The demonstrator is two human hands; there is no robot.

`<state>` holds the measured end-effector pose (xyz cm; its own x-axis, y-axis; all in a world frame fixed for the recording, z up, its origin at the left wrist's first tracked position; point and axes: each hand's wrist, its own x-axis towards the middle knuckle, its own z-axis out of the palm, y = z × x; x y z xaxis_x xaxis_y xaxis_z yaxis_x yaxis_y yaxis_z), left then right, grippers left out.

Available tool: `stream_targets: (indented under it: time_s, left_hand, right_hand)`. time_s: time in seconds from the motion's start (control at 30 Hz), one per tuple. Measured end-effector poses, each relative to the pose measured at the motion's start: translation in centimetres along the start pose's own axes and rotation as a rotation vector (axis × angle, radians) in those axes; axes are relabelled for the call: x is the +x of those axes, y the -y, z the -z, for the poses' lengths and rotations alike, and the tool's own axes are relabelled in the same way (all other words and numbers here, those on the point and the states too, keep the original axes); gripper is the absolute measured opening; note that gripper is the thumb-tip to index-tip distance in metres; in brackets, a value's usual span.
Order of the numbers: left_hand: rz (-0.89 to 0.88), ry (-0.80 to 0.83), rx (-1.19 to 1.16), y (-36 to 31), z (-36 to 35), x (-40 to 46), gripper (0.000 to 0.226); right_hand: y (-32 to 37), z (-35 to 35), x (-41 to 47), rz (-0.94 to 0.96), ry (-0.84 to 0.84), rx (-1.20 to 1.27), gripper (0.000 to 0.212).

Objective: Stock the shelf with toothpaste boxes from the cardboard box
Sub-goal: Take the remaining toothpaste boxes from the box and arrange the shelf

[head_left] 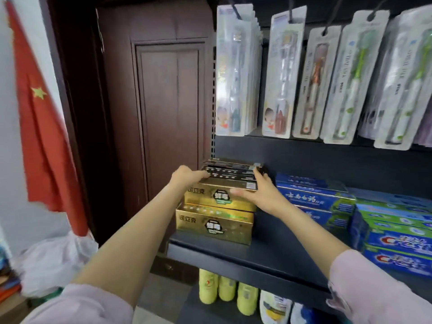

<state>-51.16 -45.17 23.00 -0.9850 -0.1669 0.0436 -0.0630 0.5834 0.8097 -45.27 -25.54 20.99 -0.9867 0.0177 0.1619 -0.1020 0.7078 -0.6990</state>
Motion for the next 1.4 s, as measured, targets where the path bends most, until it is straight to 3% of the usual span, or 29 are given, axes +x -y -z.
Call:
stream_targets:
  time_s: [0.1,0.17,0.2,0.3,0.33,0.43,0.5,0.8,0.9,1.0,1.07,1.23,1.3,1.4]
  left_hand:
    - [0.075,0.344,-0.159,1.7,0.9,3.5,0.102]
    - [0.087,0.462,-0.23,3.8,-0.9,8.2,0.12]
    - [0.114,0.513,-0.276,3.9,-1.1,8.5,0.116]
    - [0.075,0.594,-0.353,2.9,0.0,6.2,0.059]
    - [0.061,0.604,-0.364,2.7,0.2,6.2,0.064]
    - [0.063,0.646,-0.38,4.4,-3.4,12.7,0.122]
    - [0.059,0.652,-0.38,5.1,-5.4,16.0,0.127]
    - [0.003,0.689,-0.449,3.3,-2.0,10.8,0.097]
    - [-0.014,0.678,-0.534,2.5,-0.6,9.4,0.056]
    - [0.0,0.658,-0.613,2.3,-1.3,10.6,0.032]
    - [0.021,0.677,-0.655,2.0,-1.4,11.1,0.03]
    - [0.079,0.705,-0.643,1.2,-2.1,11.5,0.022]
    - [0.074,0.684,-0.655,1.2,-2.4,11.6,0.027]
    - [0.036,0.669,-0.686,1.5,-2.7,11.7,0.037]
  right_hand:
    - [1.0,-1.0,0.1,-0.054,-0.067,-0.049,0.115]
    - [1.4,-1.5,0.2,-0.08,-0.107,-0.083,0.112]
    - [1.6,-1.7,0.3,-0.092,-0.127,-0.096,0.112]
    - [2.3,-2.4,0.4,-0.123,-0.175,-0.115,0.105]
    - [2.6,-2.6,0.4,-0.126,-0.178,-0.133,0.1]
    - [3.3,-3.0,0.9,-0.126,-0.159,-0.223,0.09]
    - [3.6,-3.1,1.2,-0.165,-0.138,-0.322,0.1]
    - [3.7,-2.4,2.5,-0.176,-0.037,-0.48,0.1]
    - [3.7,-1.9,3.0,-0.252,-0.004,-0.282,0.104]
    - [3.7,-1.1,4.8,-0.347,-0.127,-0.068,0.091]
    - [3.3,-0.7,5.7,-0.388,-0.168,-0.09,0.08]
    - [3.0,-0.6,6.5,-0.348,-0.069,-0.103,0.066]
    - [3.2,-0.8,6.5,-0.305,-0.057,-0.131,0.053]
    - [3.7,-0.9,6.2,-0.249,-0.057,-0.205,0.05]
